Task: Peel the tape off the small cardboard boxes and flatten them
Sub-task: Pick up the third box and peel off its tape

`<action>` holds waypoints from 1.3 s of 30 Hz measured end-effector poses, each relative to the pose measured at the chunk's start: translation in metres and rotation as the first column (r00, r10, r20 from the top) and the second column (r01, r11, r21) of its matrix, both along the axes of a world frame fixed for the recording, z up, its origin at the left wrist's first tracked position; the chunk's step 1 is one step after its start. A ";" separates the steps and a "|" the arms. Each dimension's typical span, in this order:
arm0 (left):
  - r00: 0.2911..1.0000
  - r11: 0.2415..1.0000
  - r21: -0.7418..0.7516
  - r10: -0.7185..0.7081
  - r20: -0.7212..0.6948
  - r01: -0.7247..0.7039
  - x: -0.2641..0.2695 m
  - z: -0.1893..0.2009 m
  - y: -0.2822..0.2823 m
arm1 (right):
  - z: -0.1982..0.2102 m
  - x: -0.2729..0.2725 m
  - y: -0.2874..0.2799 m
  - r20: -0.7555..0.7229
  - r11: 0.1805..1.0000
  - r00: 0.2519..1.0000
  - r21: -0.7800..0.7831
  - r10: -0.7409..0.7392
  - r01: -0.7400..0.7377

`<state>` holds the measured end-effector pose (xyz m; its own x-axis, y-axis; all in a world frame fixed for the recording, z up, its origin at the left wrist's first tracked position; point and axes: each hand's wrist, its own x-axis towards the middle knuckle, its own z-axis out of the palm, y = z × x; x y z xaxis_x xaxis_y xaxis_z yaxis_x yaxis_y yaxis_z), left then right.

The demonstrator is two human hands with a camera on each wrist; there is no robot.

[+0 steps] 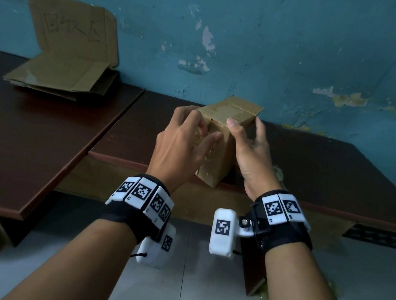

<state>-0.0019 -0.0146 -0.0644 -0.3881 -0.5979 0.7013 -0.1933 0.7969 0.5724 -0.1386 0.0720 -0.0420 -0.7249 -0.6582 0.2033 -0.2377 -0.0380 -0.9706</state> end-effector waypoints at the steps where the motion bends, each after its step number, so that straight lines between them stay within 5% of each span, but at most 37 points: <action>1: 1.000 1.000 0.003 0.000 -0.003 0.000 0.000 0.000 0.000 | 0.000 0.000 0.000 -0.002 1.000 1.000 0.005 0.001 -0.001; 10: 0.999 0.997 -0.079 -0.019 0.032 0.021 -0.007 0.000 0.008 | -0.003 -0.001 -0.005 -0.018 1.000 1.000 0.022 -0.011 0.011; 16: 0.995 0.992 -0.114 0.046 -0.094 -0.056 -0.022 -0.001 0.013 | -0.005 -0.001 -0.007 -0.022 1.000 1.000 0.024 -0.002 0.003; 26: 0.991 0.991 -0.067 0.110 -0.076 -0.115 -0.021 0.002 0.012 | -0.005 -0.003 -0.009 -0.028 0.999 1.000 0.037 0.000 0.001; 32: 0.994 0.998 0.030 -0.055 -0.098 0.058 -0.006 0.008 0.011 | -0.008 -0.006 -0.007 -0.002 1.000 1.000 0.000 -0.006 0.006; 39: 0.992 0.994 -0.055 -0.100 -0.075 0.096 -0.004 0.003 -0.004 | -0.006 -0.004 -0.008 -0.022 1.000 1.000 0.022 -0.013 0.014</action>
<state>-0.0061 -0.0186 -0.0615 -0.3861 -0.5222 0.7604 -0.0691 0.8384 0.5407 -0.1428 0.0643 -0.0482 -0.7292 -0.6530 0.2046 -0.2594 -0.0129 -0.9657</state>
